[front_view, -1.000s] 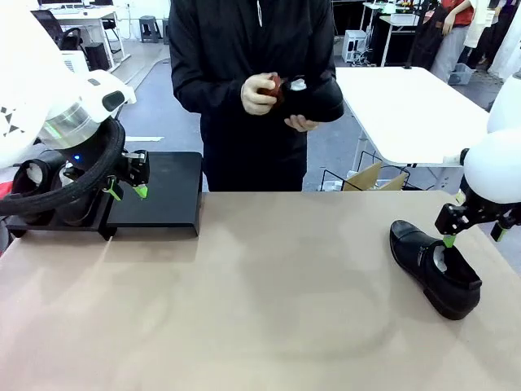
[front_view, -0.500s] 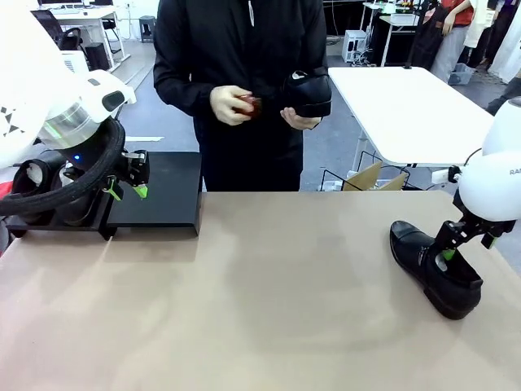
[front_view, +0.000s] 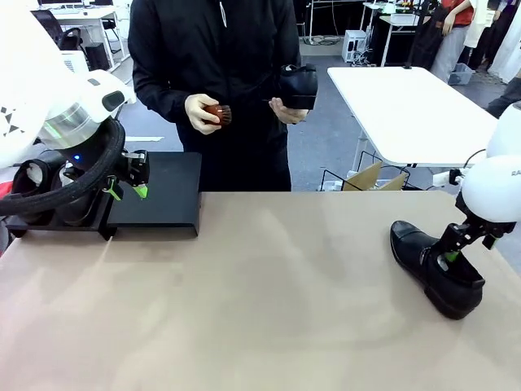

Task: Organize the shoes by placing them on the stand.
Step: Pick up one Shoe and place it in the middle of the table.

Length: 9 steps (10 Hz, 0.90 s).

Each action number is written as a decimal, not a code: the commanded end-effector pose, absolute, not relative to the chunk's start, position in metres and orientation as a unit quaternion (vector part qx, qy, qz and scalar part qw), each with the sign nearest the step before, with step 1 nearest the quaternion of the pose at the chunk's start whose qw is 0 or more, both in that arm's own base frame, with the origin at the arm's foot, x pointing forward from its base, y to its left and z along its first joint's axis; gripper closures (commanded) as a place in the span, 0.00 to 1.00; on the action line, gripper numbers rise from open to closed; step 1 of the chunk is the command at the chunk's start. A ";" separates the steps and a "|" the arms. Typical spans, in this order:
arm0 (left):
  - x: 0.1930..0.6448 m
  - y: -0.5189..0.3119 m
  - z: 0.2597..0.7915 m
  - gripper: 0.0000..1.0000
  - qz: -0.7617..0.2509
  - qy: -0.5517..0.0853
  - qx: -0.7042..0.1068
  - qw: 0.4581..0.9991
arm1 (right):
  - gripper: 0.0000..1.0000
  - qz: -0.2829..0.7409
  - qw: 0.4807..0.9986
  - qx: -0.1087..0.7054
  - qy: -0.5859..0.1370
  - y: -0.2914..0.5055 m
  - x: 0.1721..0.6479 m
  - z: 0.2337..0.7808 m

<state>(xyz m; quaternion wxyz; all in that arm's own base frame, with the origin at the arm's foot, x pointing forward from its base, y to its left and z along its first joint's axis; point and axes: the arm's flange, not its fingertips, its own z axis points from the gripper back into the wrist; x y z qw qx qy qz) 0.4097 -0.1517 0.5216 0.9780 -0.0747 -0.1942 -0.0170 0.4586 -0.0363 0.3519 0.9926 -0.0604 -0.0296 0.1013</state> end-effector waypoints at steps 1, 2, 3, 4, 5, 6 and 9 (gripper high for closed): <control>0.409 -0.150 0.521 0.55 -0.016 -0.198 -0.085 0.976 | 0.00 0.074 0.996 -0.039 -0.026 -0.054 0.441 0.370; 0.409 -0.150 0.521 0.55 -0.016 -0.198 -0.085 0.976 | 0.00 0.054 0.998 -0.029 -0.018 -0.059 0.437 0.375; 0.409 -0.150 0.521 0.55 -0.016 -0.198 -0.085 0.976 | 0.00 0.049 0.999 -0.022 -0.009 -0.060 0.436 0.374; 0.409 -0.150 0.521 0.55 -0.016 -0.198 -0.085 0.976 | 0.00 0.047 0.999 0.010 -0.006 -0.060 0.439 0.373; 0.409 -0.150 0.521 0.55 -0.016 -0.198 -0.085 0.976 | 0.00 0.049 0.998 0.038 -0.005 -0.061 0.441 0.374; 0.409 -0.150 0.521 0.55 -0.016 -0.198 -0.085 0.976 | 0.00 0.054 0.997 0.054 -0.002 -0.061 0.442 0.375; 0.409 -0.150 0.521 0.55 -0.016 -0.198 -0.085 0.976 | 0.00 0.043 0.998 0.045 0.001 -0.058 0.445 0.373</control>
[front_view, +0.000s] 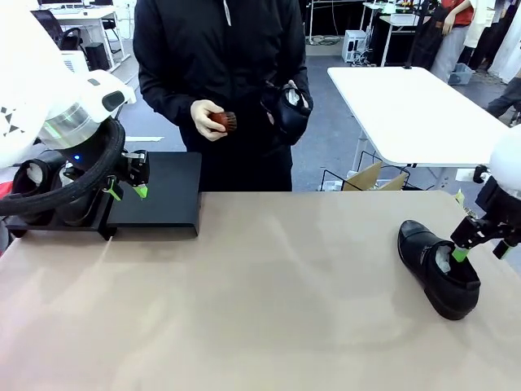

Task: Organize the shoes by placing them on the stand.
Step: Pick up one Shoe and place it in the middle of the table.

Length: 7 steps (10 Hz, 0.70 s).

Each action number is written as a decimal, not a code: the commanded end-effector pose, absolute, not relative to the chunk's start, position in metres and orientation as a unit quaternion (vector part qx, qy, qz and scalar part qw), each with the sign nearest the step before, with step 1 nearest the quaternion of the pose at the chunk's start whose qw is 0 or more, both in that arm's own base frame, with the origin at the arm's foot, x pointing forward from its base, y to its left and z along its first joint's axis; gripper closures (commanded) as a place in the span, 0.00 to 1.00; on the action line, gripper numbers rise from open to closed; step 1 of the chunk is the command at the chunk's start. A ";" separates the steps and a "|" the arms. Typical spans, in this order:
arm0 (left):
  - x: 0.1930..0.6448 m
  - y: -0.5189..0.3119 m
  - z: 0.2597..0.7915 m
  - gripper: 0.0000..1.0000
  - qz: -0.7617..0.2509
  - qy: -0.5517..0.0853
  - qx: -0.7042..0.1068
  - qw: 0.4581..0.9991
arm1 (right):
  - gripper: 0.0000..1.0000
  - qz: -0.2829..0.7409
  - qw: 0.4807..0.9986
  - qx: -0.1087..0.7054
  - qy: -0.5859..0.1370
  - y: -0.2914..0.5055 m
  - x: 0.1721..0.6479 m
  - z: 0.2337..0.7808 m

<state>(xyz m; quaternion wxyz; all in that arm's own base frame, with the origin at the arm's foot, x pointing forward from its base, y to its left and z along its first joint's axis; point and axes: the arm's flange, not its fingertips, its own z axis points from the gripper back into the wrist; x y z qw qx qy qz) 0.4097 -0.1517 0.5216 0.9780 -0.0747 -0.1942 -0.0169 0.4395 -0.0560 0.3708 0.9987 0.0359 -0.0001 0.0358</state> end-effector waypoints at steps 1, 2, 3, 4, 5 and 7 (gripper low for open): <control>0.409 -0.150 0.521 0.55 -0.016 -0.198 -0.085 0.976 | 0.00 0.044 0.998 0.042 0.006 -0.054 0.447 0.369; 0.409 -0.150 0.521 0.55 -0.016 -0.198 -0.085 0.976 | 0.00 0.037 0.999 0.036 0.015 -0.048 0.452 0.363; 0.409 -0.150 0.521 0.55 -0.016 -0.198 -0.085 0.976 | 0.00 0.024 0.999 0.038 0.007 -0.048 0.448 0.369; 0.409 -0.150 0.521 0.55 -0.016 -0.198 -0.085 0.976 | 0.00 -0.014 0.999 0.045 -0.023 -0.061 0.428 0.393; 0.409 -0.150 0.521 0.55 -0.016 -0.198 -0.085 0.976 | 0.00 -0.048 0.995 0.056 -0.060 -0.075 0.399 0.423; 0.409 -0.150 0.521 0.55 -0.016 -0.198 -0.085 0.976 | 0.00 -0.109 0.985 0.076 -0.106 -0.100 0.338 0.474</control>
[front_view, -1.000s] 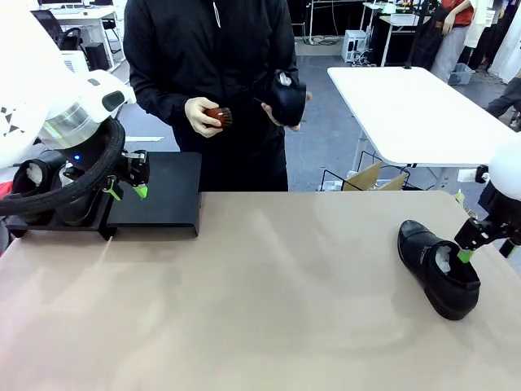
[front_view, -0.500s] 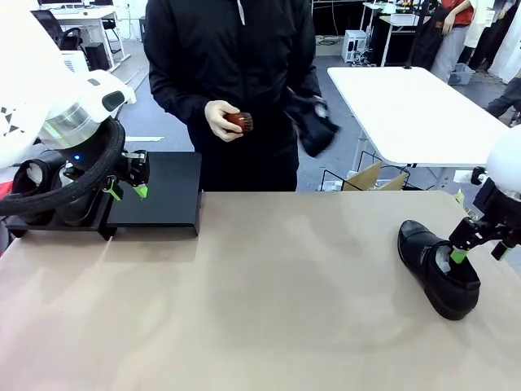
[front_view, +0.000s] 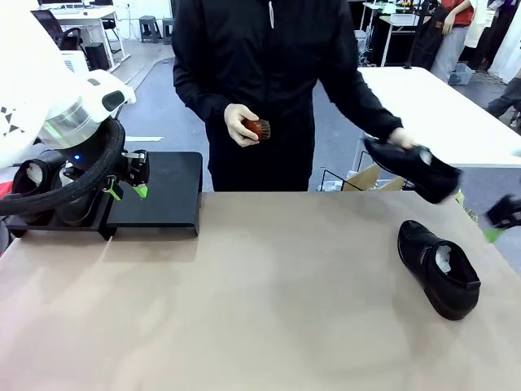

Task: Organize the shoes by placing them on the stand.
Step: Pick up one Shoe and place it in the middle of the table.

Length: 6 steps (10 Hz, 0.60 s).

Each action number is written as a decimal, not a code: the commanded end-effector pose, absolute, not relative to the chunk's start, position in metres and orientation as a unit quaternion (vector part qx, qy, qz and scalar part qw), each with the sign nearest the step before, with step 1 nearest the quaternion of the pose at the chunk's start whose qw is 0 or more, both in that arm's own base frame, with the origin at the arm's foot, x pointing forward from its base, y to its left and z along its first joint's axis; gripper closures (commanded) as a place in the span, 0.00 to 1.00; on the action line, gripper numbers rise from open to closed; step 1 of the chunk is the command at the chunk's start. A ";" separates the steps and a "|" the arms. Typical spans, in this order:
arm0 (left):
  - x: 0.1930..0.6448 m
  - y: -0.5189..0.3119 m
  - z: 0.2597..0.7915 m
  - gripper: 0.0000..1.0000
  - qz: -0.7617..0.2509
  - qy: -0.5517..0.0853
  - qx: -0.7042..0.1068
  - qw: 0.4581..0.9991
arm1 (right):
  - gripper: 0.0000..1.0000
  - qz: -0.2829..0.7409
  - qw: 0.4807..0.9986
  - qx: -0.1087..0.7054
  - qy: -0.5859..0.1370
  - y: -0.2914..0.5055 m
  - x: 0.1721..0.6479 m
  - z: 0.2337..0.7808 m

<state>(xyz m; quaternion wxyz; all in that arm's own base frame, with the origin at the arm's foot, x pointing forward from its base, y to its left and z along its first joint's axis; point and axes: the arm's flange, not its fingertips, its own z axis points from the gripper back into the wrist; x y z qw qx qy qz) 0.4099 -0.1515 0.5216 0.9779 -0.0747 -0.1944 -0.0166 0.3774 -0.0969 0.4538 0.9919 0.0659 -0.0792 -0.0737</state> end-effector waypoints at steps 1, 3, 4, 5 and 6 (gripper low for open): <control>0.409 -0.150 0.521 0.55 -0.016 -0.198 -0.085 0.976 | 0.00 -0.119 0.982 0.088 -0.116 -0.111 0.319 0.486; 0.409 -0.150 0.521 0.55 -0.016 -0.198 -0.085 0.976 | 0.00 -0.122 0.979 0.110 -0.121 -0.119 0.304 0.491; 0.409 -0.150 0.521 0.55 -0.016 -0.198 -0.085 0.976 | 0.00 -0.111 0.980 0.115 -0.117 -0.117 0.310 0.486; 0.409 -0.150 0.521 0.55 -0.016 -0.198 -0.085 0.976 | 0.00 -0.106 0.980 0.126 -0.111 -0.118 0.316 0.481; 0.409 -0.150 0.521 0.55 -0.016 -0.198 -0.085 0.976 | 0.00 -0.101 0.981 0.129 -0.107 -0.117 0.319 0.479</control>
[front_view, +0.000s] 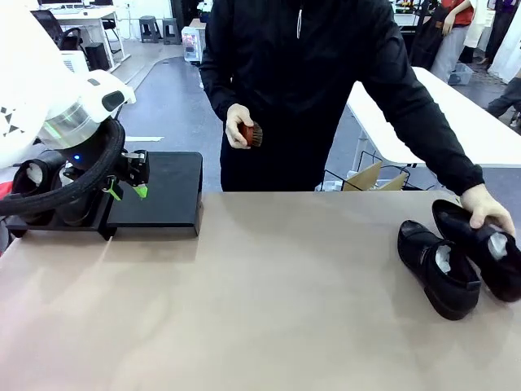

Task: Organize the shoes by placing them on the stand.
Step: Pick up one Shoe and place it in the middle of the table.

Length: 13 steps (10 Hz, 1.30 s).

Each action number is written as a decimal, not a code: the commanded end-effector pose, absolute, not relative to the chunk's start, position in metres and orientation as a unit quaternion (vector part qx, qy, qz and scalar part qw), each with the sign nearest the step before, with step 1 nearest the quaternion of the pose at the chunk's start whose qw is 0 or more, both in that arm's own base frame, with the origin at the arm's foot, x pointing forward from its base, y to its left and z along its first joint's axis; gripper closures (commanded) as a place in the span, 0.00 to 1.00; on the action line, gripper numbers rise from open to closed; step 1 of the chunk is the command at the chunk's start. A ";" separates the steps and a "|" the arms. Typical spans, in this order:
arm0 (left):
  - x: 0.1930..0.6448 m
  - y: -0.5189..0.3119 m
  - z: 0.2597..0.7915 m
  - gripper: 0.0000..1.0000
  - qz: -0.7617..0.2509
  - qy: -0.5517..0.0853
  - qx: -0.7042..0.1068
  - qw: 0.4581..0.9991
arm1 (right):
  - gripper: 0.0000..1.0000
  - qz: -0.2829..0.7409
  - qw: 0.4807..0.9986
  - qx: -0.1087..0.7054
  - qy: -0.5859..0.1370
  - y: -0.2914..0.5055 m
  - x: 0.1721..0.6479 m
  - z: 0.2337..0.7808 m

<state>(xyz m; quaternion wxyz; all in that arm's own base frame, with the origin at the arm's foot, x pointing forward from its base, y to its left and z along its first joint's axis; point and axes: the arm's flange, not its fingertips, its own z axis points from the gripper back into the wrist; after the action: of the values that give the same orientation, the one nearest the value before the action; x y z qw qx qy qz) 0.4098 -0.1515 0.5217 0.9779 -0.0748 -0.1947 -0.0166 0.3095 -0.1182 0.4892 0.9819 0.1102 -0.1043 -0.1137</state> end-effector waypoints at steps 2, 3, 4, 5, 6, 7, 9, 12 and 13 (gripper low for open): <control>0.409 -0.150 0.521 0.55 -0.016 -0.198 -0.085 0.976 | 0.00 -0.115 0.979 0.137 -0.096 -0.122 0.324 0.473; 0.409 -0.150 0.521 0.55 -0.016 -0.198 -0.085 0.976 | 0.00 -0.115 0.979 0.140 -0.089 -0.122 0.328 0.471; 0.409 -0.150 0.521 0.55 -0.016 -0.198 -0.085 0.976 | 0.00 -0.115 0.980 0.138 -0.088 -0.121 0.328 0.469; 0.409 -0.150 0.521 0.55 -0.016 -0.198 -0.085 0.976 | 0.00 -0.116 0.980 0.135 -0.089 -0.119 0.332 0.470; 0.409 -0.150 0.521 0.55 -0.016 -0.198 -0.085 0.976 | 0.00 -0.113 0.980 0.137 -0.086 -0.117 0.336 0.470; 0.409 -0.150 0.521 0.55 -0.016 -0.198 -0.085 0.976 | 0.00 -0.107 0.982 0.132 -0.088 -0.114 0.338 0.469; 0.409 -0.150 0.521 0.55 -0.016 -0.198 -0.085 0.976 | 0.00 -0.103 0.983 0.122 -0.092 -0.104 0.345 0.473; 0.409 -0.150 0.521 0.55 -0.016 -0.198 -0.085 0.976 | 0.00 -0.110 0.986 0.086 -0.095 -0.071 0.370 0.473; 0.409 -0.150 0.521 0.55 -0.016 -0.198 -0.085 0.976 | 0.00 -0.107 0.988 0.062 -0.091 -0.054 0.385 0.466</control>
<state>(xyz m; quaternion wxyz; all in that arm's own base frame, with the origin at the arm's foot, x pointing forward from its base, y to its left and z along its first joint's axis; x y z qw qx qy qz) 0.4097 -0.1516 0.5217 0.9779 -0.0748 -0.1947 -0.0167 0.3635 -0.0663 0.4704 0.9877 0.0818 -0.0923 -0.0957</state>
